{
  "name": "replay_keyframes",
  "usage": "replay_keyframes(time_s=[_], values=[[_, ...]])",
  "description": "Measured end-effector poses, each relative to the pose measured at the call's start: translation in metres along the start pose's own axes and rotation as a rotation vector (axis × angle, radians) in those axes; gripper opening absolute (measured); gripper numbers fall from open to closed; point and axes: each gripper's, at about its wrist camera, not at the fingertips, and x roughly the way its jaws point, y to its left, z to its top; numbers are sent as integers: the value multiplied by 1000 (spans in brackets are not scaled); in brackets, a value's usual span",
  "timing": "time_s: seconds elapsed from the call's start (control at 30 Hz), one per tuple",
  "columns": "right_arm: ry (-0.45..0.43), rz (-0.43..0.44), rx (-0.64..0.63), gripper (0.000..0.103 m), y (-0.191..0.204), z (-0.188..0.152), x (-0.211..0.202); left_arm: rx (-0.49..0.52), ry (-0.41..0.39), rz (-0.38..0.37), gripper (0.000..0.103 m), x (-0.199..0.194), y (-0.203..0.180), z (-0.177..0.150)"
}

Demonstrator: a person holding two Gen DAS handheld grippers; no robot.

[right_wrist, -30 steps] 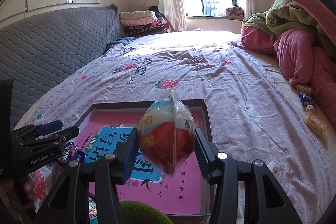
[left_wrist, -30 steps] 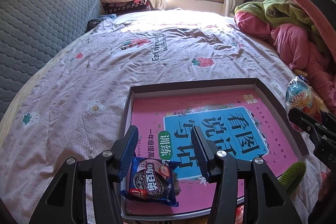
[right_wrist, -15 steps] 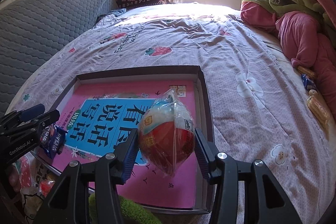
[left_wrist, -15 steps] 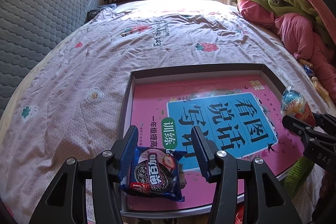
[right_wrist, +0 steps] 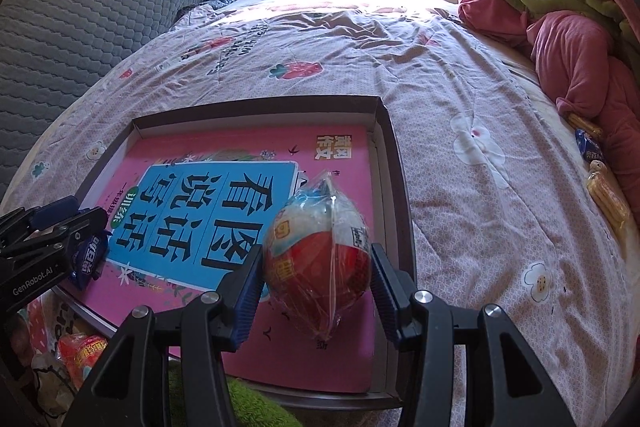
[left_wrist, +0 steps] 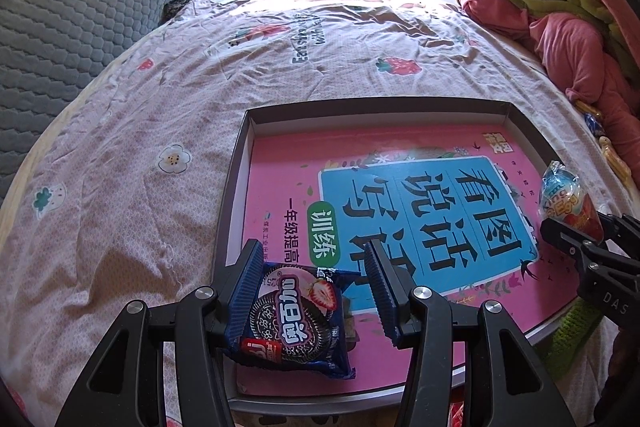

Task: Organize objects
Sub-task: 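Open the left tool to drop the snack pack while the right tool releases the egg in the box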

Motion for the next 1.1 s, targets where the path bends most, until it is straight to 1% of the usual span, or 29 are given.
replay_keyframes(time_s=[0.27,0.43,0.57,0.63,0.8,0.97,1.1], values=[[5,-9,9,51,0,1,-1,-12,-15,-13,54,-5,2,2],[0,-19,8,52,0,1,-1,-41,-7,-29,59,-3,6,3],[-11,-25,-5,57,2,2,-3,-55,-8,-37,63,-5,9,3],[-23,-23,-9,62,3,2,-4,-64,-3,-51,65,-5,10,4],[-40,-12,-10,67,3,4,-8,-79,-19,-65,71,-12,14,4],[-54,-17,-10,68,2,4,-11,-96,-29,-70,74,-18,18,2],[-74,-14,-18,68,4,5,-16,-110,-48,-95,77,-25,20,1]])
